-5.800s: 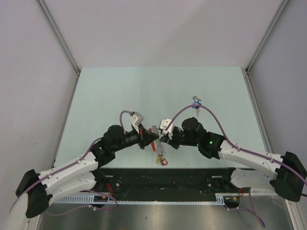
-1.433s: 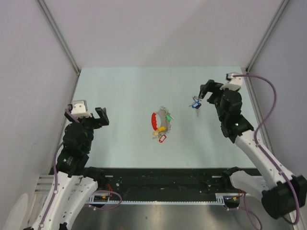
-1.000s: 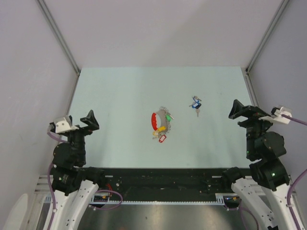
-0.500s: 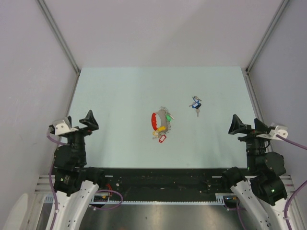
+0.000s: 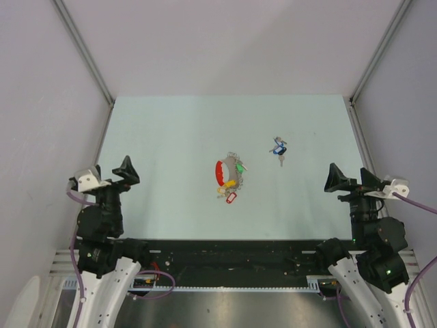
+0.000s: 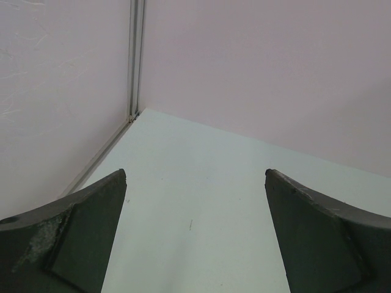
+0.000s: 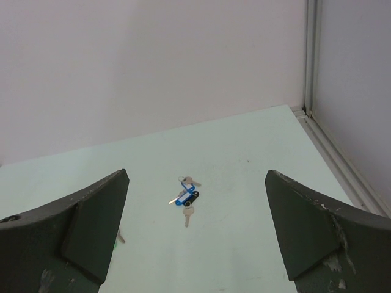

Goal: Put the keys on the keyring

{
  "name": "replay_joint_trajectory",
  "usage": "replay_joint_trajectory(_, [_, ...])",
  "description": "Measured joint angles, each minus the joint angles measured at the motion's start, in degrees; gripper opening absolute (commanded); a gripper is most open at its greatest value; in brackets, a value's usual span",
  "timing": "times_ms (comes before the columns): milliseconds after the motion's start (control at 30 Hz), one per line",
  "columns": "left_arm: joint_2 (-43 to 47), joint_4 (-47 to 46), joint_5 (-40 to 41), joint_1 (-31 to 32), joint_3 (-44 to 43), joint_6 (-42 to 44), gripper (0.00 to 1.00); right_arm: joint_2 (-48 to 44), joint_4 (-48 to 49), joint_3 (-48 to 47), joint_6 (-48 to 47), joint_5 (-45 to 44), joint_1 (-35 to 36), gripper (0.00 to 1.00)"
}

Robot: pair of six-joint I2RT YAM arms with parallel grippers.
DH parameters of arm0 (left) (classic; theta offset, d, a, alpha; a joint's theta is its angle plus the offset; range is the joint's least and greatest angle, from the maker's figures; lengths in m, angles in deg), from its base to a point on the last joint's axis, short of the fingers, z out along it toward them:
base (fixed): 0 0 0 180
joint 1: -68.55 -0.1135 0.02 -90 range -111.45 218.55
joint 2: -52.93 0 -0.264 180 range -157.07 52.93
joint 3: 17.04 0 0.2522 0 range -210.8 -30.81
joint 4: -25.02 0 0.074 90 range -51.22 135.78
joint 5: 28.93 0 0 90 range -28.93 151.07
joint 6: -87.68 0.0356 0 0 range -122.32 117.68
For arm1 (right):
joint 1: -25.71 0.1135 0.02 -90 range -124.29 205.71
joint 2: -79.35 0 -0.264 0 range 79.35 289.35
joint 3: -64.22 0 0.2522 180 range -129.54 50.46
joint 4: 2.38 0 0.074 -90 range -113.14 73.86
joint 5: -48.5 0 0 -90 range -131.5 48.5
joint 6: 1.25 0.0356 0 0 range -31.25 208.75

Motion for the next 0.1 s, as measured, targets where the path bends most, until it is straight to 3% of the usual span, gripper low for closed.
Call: replay_joint_trajectory(100, [-0.07, -0.37, -0.52, -0.55, 0.02, -0.07, 1.0, 0.13, 0.0, 0.0, 0.0, 0.04, -0.09, 1.0])
